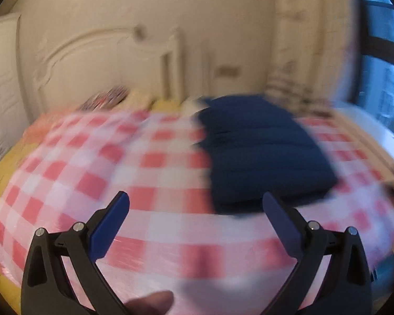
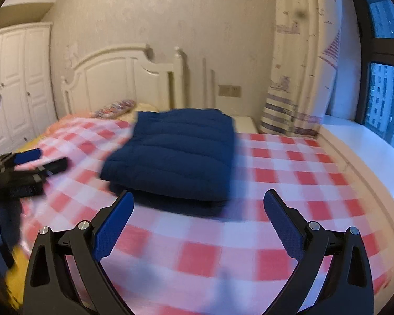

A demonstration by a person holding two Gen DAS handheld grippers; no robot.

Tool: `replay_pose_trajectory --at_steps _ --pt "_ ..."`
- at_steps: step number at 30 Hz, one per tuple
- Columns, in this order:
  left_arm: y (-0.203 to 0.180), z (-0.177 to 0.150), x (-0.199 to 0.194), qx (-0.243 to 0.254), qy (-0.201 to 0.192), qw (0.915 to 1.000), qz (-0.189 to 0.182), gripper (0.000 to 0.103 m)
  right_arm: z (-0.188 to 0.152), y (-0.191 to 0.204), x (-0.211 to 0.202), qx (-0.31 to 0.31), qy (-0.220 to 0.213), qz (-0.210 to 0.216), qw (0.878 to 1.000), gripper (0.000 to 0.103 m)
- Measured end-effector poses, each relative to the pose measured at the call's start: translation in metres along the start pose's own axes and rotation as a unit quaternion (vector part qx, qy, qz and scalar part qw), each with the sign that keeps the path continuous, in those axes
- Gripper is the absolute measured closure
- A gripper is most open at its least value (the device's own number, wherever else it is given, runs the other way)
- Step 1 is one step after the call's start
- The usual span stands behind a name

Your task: Fold large clothes

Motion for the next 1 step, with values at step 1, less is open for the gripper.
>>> replay_pose_trajectory --at_steps 1 --pt "0.0231 0.0068 0.0174 -0.011 0.014 0.9996 0.022 0.002 0.0082 -0.0367 0.0026 0.015 0.004 -0.026 1.000 0.006"
Point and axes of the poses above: each gripper's, at about its wrist camera, not at the fingertips, and x roughly the way its jaws point, y to its left, z to its top, the point moved 4 cm from there along x, roughly the way its jaws point, and after that the axes turned 6 degrees about y, right-handed, at the moved point
